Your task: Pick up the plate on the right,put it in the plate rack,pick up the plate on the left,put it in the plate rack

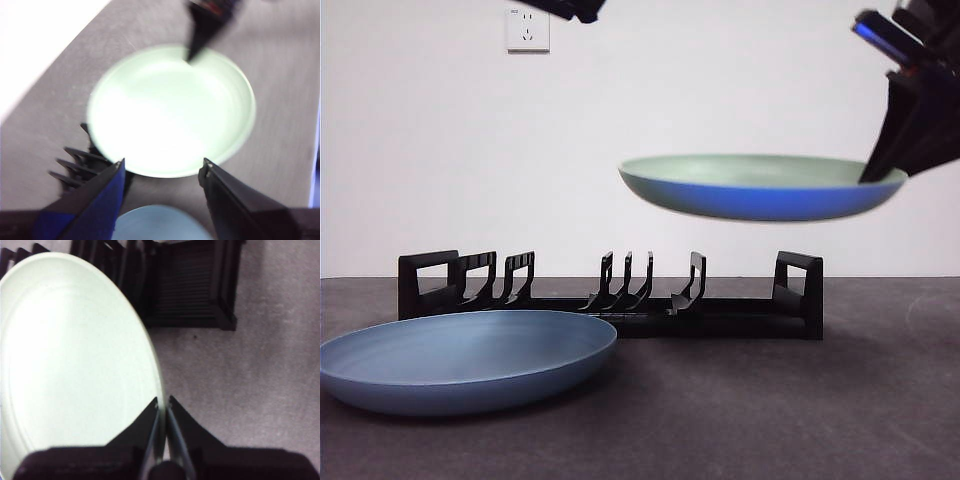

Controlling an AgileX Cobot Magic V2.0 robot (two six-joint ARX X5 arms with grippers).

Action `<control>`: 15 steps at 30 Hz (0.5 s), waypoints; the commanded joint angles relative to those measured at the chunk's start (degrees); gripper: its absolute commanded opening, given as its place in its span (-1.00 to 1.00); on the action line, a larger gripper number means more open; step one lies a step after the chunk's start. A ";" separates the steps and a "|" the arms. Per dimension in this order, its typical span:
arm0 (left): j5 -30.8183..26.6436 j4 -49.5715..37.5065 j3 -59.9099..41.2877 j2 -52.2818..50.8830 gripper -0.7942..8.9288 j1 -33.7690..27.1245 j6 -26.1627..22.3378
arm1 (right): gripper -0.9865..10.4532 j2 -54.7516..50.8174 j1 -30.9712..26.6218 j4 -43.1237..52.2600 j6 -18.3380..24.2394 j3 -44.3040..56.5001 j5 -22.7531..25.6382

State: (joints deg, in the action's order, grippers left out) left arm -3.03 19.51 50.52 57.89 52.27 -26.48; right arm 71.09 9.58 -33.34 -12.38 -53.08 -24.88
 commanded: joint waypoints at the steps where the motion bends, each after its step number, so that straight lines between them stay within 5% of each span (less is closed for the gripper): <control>1: -4.94 1.75 0.76 2.45 -0.30 4.57 -7.65 | -0.85 0.28 0.98 -1.07 0.46 -1.16 -0.13; 15: -10.16 0.24 0.98 17.57 -0.30 11.98 -11.54 | -0.85 0.26 3.26 -4.09 0.46 -1.77 -0.39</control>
State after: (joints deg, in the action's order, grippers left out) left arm -12.97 20.53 51.66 74.87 64.18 -37.26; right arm 71.13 12.73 -37.78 -12.19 -54.48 -24.91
